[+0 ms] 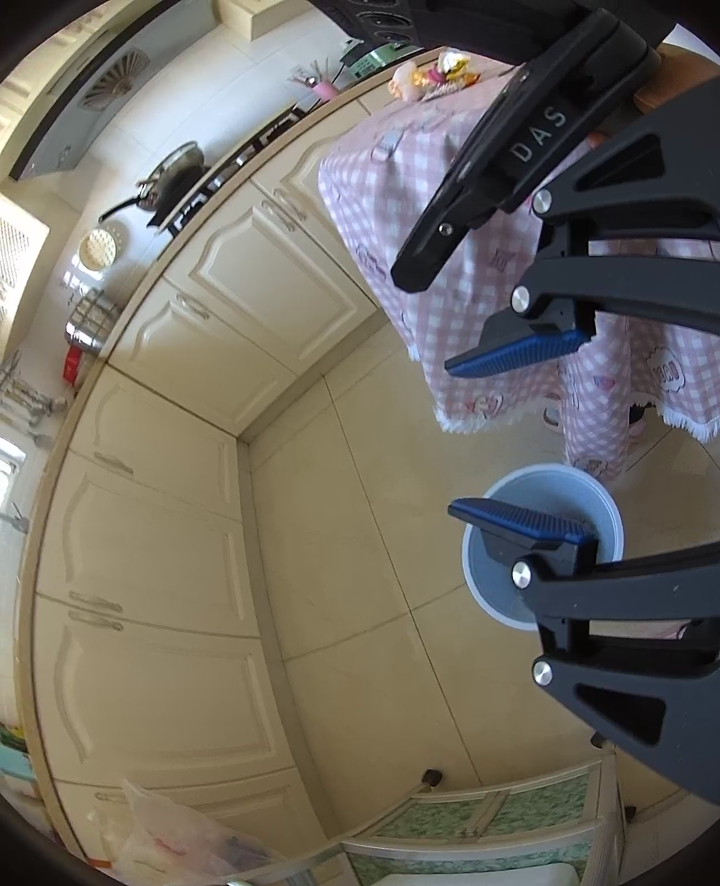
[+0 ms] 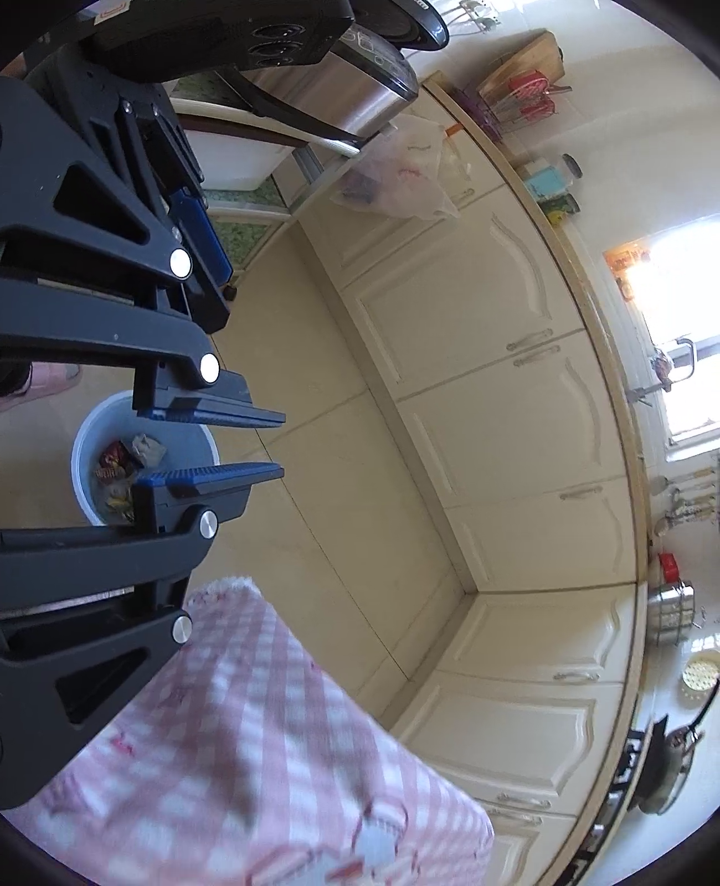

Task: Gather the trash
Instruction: 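Move both open tools back over the table, then grasp the orange peel with the right tool while the left tool grasps the yellow item with pink band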

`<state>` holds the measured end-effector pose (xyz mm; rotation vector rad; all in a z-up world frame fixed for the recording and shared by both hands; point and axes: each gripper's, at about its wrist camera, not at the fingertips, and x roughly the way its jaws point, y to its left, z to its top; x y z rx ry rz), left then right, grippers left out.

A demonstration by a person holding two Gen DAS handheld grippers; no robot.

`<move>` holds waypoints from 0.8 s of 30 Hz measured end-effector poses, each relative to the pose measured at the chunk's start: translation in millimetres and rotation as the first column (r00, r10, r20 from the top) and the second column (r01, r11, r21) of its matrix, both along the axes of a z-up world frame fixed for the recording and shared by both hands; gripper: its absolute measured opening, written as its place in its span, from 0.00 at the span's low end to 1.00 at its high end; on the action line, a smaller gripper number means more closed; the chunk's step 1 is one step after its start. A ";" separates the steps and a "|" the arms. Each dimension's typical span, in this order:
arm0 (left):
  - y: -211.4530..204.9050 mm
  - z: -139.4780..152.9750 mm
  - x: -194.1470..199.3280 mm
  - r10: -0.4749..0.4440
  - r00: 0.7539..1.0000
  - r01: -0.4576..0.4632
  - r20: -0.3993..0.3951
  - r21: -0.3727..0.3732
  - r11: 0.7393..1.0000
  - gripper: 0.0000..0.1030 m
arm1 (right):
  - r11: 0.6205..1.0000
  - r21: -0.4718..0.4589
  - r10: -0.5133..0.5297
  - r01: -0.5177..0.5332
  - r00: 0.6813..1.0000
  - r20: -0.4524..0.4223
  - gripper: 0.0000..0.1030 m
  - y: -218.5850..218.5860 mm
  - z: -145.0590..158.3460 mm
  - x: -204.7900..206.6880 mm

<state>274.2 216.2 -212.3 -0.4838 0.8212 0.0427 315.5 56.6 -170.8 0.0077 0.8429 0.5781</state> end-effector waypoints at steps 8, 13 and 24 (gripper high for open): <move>-78.6 56.8 -2.5 -0.138 0.986 0.133 0.092 0.061 0.989 0.43 | 0.990 0.026 -0.143 0.141 0.984 0.110 0.36 -96.6 47.9 -27.8; -149.8 89.3 -6.4 -0.254 0.956 0.239 0.146 0.112 0.965 0.52 | 0.965 0.046 -0.261 0.257 0.947 0.189 0.42 -177.2 77.8 -48.0; -322.9 110.9 7.1 -0.506 0.850 0.475 0.144 0.204 0.856 0.59 | 0.811 -0.032 -0.569 0.585 0.799 0.193 0.55 -371.7 76.5 -68.8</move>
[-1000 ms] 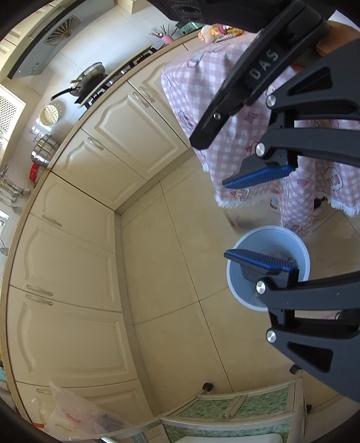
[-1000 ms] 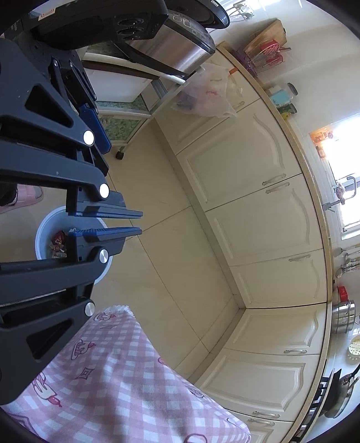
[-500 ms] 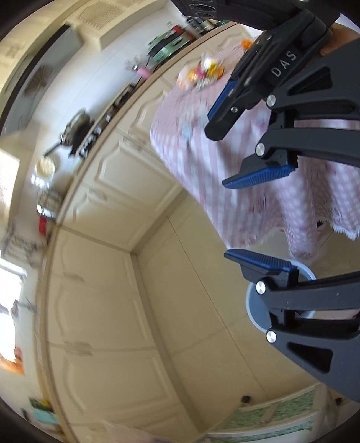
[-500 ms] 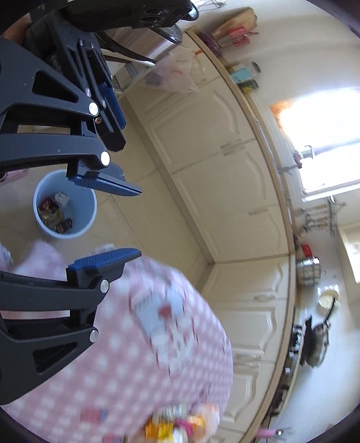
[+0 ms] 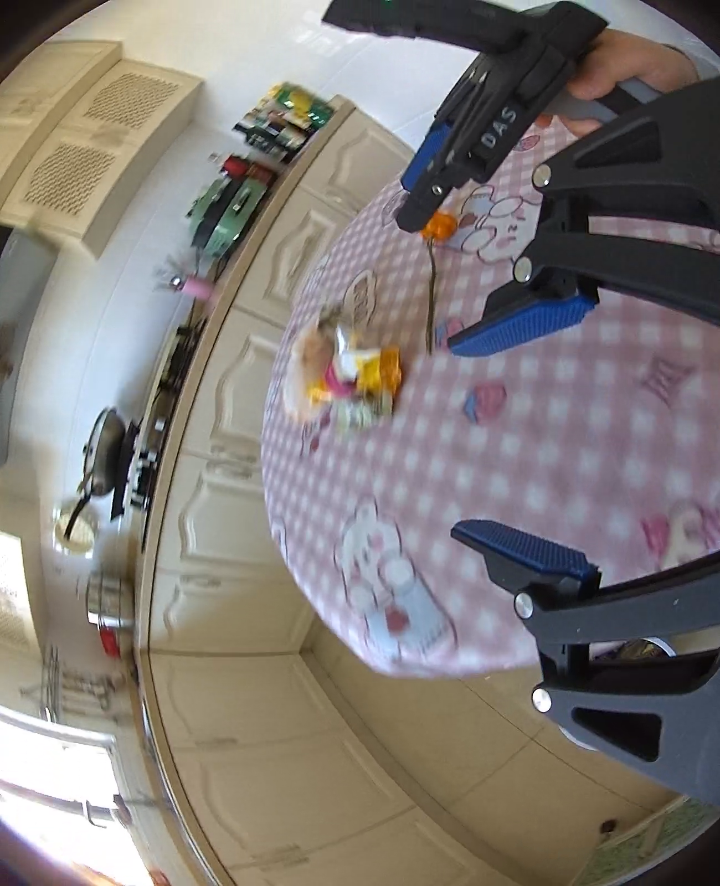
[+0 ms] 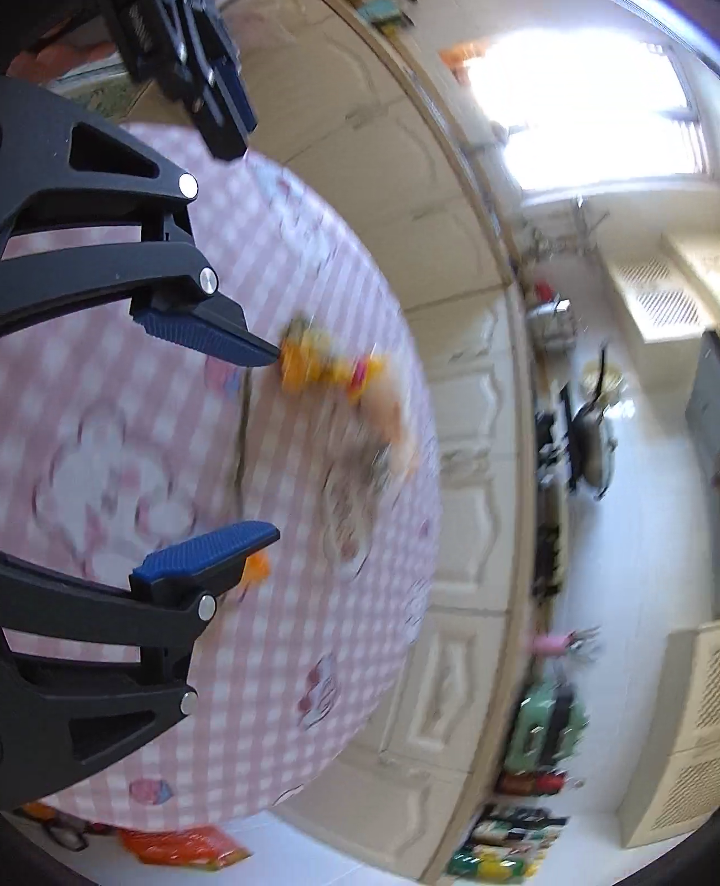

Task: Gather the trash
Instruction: 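Grasp the orange peel with the right tool while the left tool grasps the yellow item with pink band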

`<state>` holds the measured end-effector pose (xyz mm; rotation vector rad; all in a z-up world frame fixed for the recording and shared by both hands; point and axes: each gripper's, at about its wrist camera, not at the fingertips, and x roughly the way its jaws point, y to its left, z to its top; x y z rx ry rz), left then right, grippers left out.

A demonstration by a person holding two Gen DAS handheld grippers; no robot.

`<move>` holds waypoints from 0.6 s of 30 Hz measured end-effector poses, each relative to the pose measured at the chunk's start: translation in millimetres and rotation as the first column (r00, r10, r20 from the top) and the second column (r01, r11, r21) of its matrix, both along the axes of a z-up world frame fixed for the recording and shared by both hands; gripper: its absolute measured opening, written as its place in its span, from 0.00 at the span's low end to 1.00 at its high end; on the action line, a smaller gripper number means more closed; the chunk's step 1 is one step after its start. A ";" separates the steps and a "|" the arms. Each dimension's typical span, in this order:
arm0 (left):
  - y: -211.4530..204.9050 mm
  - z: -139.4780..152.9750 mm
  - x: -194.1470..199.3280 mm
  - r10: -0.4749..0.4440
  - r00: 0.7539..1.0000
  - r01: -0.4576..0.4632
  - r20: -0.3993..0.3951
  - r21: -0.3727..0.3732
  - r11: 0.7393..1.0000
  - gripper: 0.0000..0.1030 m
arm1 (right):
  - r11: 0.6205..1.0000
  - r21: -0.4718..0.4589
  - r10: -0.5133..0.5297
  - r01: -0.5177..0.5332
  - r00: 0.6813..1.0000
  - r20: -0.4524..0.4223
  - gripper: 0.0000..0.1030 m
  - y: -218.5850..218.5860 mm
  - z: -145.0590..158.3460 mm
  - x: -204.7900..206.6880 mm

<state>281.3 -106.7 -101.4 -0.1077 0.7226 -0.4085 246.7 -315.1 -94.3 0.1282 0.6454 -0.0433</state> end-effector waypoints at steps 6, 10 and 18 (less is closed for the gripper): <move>-53.0 -5.8 25.2 -0.060 0.998 0.061 -0.023 0.013 0.998 0.59 | 0.998 0.055 -0.018 0.027 0.988 -0.150 0.56 -53.3 -32.4 27.8; -75.7 -9.4 45.5 -0.064 0.998 0.065 -0.017 0.032 0.997 0.59 | 0.995 0.098 0.011 0.007 0.983 -0.182 0.48 -60.7 -39.1 39.8; -98.8 -20.6 89.0 -0.035 0.999 0.036 -0.027 0.054 0.998 0.59 | 0.993 0.113 0.033 -0.021 0.994 -0.108 0.12 -63.8 -27.5 40.5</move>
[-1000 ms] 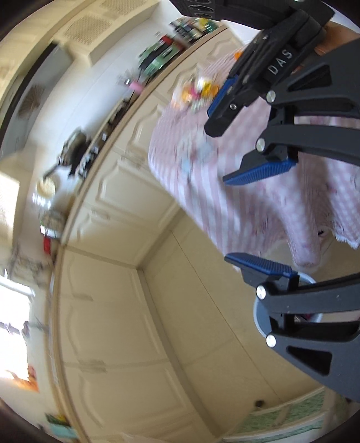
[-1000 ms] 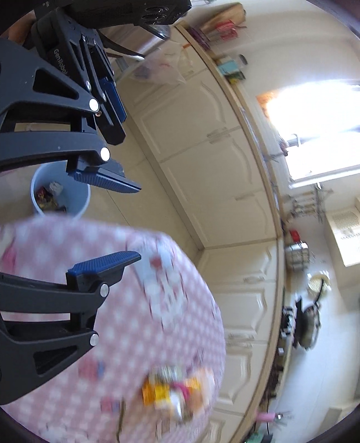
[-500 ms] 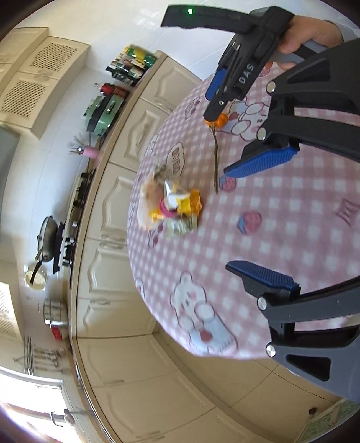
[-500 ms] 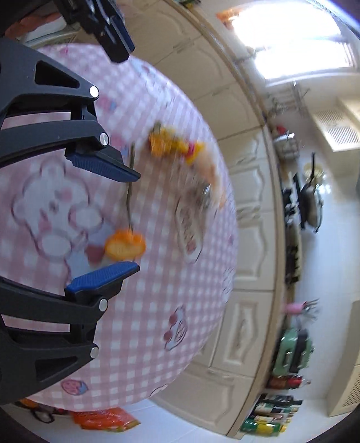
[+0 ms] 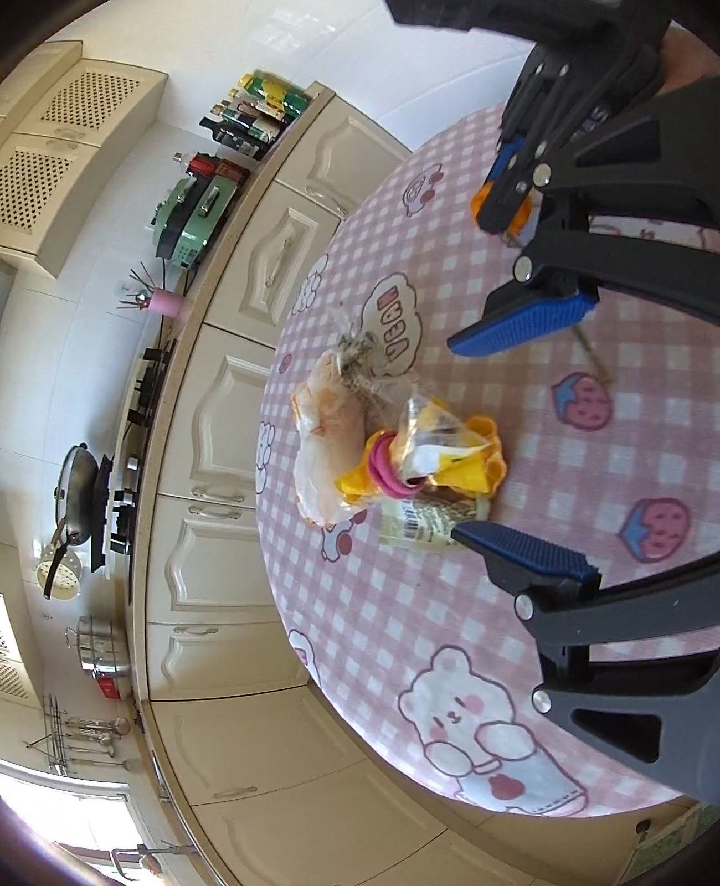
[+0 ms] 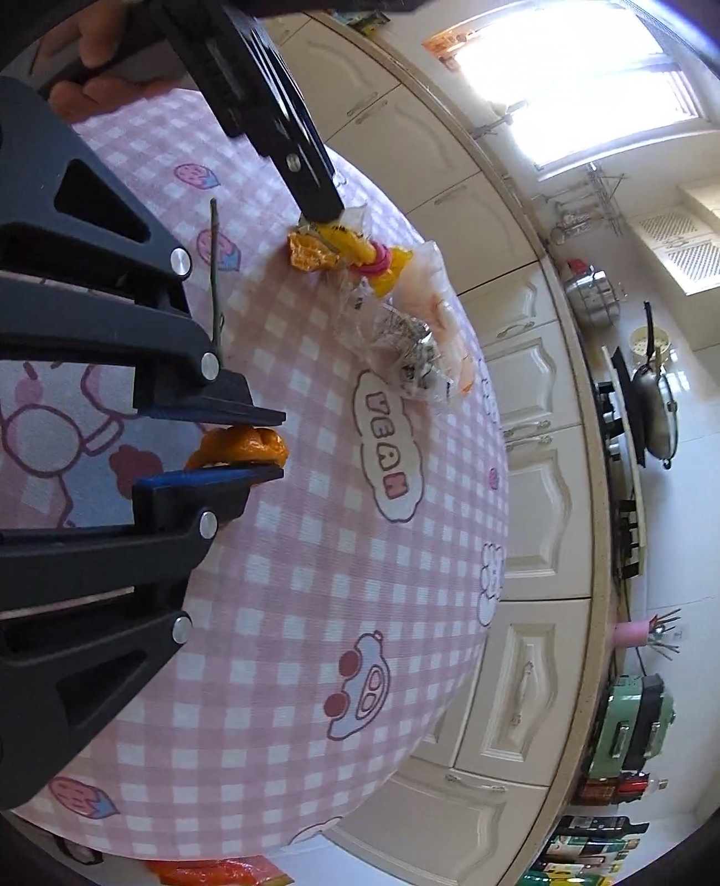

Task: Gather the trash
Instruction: 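Grasp the orange peel with the right tool while the left tool grasps the yellow item with pink band, then carry both items over the blue bucket and open both tools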

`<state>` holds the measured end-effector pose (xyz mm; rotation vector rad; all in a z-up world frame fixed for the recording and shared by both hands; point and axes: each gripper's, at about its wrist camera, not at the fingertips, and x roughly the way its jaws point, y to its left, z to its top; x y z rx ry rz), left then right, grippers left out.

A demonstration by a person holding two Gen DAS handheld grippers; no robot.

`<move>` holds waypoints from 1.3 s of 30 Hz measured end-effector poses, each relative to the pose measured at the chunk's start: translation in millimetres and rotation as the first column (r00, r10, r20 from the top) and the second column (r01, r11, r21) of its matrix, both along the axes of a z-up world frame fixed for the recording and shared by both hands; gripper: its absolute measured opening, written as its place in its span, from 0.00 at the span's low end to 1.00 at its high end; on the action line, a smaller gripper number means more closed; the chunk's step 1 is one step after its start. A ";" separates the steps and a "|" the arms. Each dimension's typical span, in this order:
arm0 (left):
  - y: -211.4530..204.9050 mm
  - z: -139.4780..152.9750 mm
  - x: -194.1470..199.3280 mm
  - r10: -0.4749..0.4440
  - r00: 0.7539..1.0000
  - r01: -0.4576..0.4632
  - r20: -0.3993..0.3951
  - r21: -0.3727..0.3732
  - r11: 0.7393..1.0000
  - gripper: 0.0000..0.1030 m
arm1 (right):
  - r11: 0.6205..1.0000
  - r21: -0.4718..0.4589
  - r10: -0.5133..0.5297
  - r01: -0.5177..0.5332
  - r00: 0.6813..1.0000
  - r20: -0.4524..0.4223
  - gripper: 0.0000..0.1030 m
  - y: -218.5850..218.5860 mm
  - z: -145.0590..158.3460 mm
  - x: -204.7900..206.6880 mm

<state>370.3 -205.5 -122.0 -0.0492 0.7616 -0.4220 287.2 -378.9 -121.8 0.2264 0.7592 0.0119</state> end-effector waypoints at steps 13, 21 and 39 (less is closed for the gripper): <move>3.9 1.4 -0.5 -0.028 0.999 0.029 0.026 -0.049 0.998 0.07 | 1.000 -0.001 0.027 -0.027 0.998 0.062 0.12 13.6 15.4 -4.8; 43.8 27.2 -47.1 -0.025 0.994 0.037 0.102 -0.112 0.993 0.07 | 0.997 -0.027 0.072 -0.070 0.993 0.097 0.12 51.1 34.1 -12.0; 254.1 20.9 -125.6 0.279 0.956 -0.260 0.093 -0.173 0.950 0.07 | 0.917 -0.081 0.397 -0.391 0.913 0.097 0.12 249.8 44.9 -25.1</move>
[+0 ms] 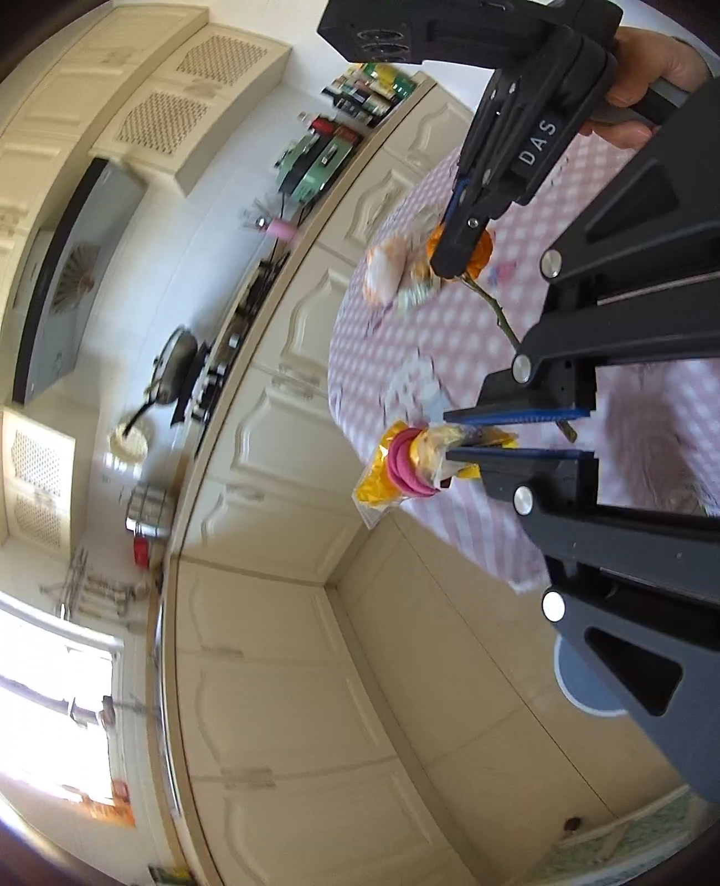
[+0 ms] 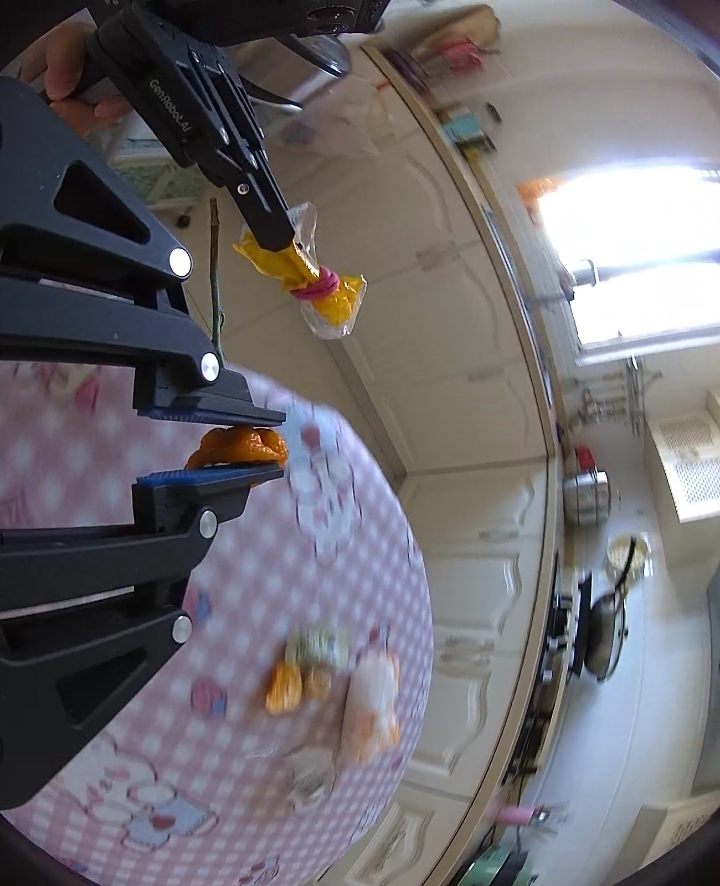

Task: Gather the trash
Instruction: 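Carry both items over the blue bucket and open both tools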

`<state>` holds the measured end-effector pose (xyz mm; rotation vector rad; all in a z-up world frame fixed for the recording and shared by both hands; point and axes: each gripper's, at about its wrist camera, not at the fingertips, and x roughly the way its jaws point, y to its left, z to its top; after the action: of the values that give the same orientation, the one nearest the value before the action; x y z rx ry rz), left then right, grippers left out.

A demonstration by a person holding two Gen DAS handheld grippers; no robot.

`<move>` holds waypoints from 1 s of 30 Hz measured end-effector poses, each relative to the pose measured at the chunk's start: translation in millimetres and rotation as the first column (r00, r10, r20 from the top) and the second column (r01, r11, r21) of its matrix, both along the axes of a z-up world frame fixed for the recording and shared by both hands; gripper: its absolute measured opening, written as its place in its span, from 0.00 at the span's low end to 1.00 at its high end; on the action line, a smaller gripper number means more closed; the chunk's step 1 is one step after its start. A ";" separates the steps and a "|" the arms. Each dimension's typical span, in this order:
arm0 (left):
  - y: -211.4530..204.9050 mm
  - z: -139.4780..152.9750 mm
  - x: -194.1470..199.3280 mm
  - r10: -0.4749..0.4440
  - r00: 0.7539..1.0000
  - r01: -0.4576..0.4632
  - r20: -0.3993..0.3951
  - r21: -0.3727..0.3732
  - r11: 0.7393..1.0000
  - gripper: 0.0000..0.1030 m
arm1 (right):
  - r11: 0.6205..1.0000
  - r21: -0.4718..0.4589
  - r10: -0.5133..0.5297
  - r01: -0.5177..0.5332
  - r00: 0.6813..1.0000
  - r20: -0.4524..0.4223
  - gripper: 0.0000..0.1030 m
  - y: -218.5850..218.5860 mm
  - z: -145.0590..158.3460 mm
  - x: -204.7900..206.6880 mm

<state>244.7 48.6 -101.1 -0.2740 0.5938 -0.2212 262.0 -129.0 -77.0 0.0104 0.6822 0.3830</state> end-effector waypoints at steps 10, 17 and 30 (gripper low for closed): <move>96.4 -57.5 -8.9 0.136 0.983 -0.140 -0.122 -0.029 0.990 0.07 | 0.984 -0.057 0.163 -0.168 0.983 -0.087 0.12 109.5 -48.1 9.8; 134.5 -102.1 3.1 0.172 0.961 -0.188 -0.217 -0.055 0.981 0.08 | 0.972 -0.094 0.199 -0.217 0.965 -0.170 0.12 154.8 -94.0 22.3; 160.5 -156.1 27.2 0.212 0.923 -0.243 -0.321 -0.059 0.968 0.38 | 0.961 -0.117 0.213 -0.251 0.939 -0.269 0.12 190.6 -145.6 40.8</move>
<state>272.0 209.2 -257.2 -0.4752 0.8597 0.0210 302.9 61.6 -222.6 -0.1683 0.9694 0.5635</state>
